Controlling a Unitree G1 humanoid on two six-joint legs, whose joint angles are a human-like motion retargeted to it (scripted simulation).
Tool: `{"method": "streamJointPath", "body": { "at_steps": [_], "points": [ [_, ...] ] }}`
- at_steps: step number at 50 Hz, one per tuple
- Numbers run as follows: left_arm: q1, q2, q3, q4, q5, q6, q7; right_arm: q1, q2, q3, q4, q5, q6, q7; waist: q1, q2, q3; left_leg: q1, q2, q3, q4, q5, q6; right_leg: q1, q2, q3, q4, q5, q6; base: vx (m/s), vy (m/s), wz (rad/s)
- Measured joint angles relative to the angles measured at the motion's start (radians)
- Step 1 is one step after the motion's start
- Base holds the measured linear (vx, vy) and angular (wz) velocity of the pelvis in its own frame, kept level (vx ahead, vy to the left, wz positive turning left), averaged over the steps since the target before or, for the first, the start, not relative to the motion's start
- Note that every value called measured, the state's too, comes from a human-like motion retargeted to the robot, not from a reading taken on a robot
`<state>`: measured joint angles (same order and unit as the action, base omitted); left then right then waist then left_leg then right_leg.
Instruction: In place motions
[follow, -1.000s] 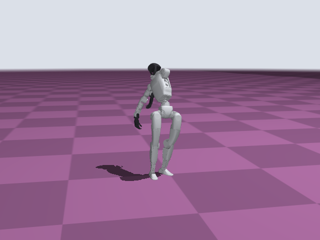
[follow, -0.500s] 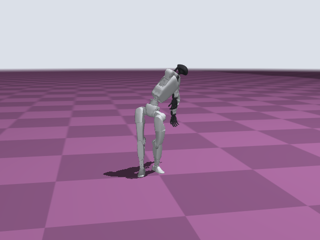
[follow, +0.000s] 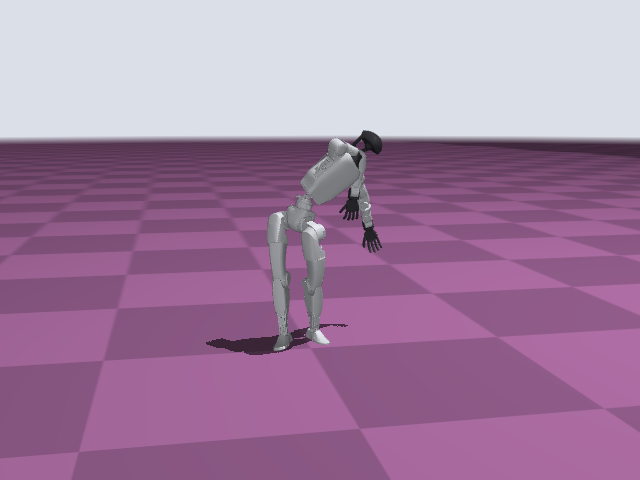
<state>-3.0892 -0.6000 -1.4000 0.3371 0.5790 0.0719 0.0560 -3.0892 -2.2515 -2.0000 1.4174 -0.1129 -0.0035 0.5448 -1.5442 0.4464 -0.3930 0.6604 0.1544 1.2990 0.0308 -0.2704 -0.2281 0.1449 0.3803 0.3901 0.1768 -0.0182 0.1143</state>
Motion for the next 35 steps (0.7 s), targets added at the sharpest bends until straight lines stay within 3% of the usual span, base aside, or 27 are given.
{"method": "streamJointPath", "body": {
  "at_steps": [19, 35],
  "points": [
    [0.0, 0.0, 0.0, -0.021, -0.034, -0.02, -0.069, 0.0, 0.0, 0.0, -0.216, 0.037, -0.03, 0.02, 0.032, 0.001, 0.156, -0.084, 0.011, -0.3, 0.001, -0.015, 0.082, 0.047, -0.073, -0.12, -0.035, -0.023, -0.12, 0.07, 0.01, 1.02],
    [0.0, 0.0, 0.0, -0.026, -0.078, -0.032, -0.13, 0.0, 0.0, 0.0, -0.335, 0.017, 0.016, -0.084, 0.106, 0.004, 0.246, -0.212, -0.075, -0.789, 0.056, 0.005, 0.233, 0.204, -0.249, -0.485, -0.134, -0.089, -0.14, 0.17, 0.02, 1.7]
  ]
}}
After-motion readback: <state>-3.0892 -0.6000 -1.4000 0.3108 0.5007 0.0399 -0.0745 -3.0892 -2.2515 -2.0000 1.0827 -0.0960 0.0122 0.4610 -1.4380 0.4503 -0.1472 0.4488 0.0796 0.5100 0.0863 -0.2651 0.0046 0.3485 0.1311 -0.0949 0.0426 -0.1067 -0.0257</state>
